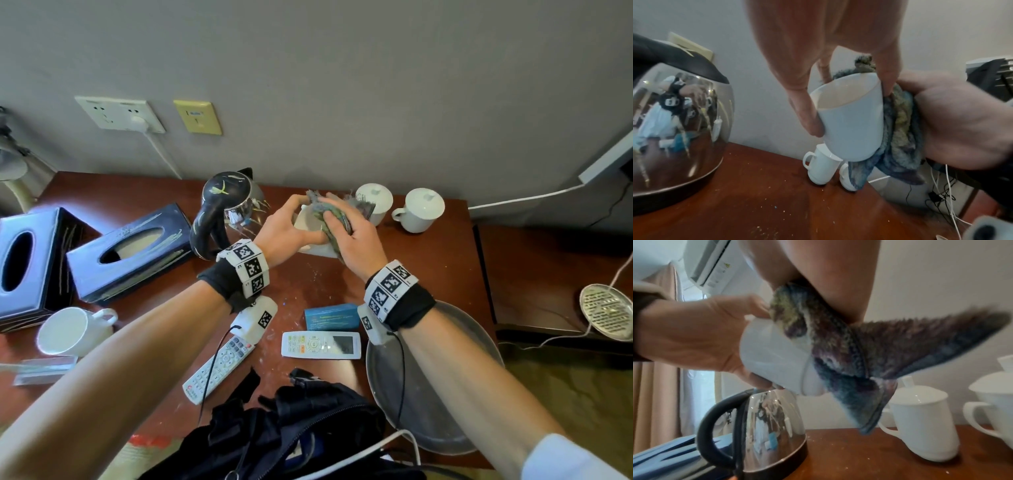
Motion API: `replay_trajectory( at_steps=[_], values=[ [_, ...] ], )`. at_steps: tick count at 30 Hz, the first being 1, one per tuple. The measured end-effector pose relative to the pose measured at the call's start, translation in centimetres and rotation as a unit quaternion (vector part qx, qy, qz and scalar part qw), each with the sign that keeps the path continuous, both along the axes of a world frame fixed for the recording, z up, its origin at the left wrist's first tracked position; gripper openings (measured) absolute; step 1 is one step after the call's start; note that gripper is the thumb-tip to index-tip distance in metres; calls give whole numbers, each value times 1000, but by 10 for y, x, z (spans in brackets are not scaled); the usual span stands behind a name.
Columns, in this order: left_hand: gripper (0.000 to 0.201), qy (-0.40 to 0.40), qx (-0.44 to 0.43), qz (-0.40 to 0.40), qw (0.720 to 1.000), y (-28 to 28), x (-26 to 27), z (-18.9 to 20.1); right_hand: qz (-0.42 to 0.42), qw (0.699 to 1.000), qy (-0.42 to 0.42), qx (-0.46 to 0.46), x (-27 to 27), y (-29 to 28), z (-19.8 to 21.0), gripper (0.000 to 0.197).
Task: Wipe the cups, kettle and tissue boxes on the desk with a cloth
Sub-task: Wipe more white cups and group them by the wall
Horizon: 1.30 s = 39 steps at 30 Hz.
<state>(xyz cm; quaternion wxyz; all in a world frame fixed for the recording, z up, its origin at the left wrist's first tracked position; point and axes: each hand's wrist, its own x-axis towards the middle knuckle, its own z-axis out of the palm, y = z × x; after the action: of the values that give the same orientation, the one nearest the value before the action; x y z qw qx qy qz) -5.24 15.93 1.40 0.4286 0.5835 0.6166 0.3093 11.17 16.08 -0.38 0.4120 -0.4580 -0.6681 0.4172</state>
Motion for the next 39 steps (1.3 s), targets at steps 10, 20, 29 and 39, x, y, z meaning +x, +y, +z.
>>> replay_trajectory(
  at_steps=[10, 20, 29, 39],
  values=[
    [62, 19, 12, -16, 1000, -2, 1, -10, -90, 985, 12, -149, 5, 15, 10, 23],
    [72, 26, 30, -39, 998, -11, 0, -3, -149, 925, 158, -312, 8, 19, -4, 23],
    [106, -76, -97, -64, 990, 2, -4, -5, -187, 893, 237, -335, 8, 28, -9, 31],
    [97, 15, -101, -9, 995, 9, 1, 3, -76, 993, 15, -89, 0, 6, 2, 34]
  ],
)
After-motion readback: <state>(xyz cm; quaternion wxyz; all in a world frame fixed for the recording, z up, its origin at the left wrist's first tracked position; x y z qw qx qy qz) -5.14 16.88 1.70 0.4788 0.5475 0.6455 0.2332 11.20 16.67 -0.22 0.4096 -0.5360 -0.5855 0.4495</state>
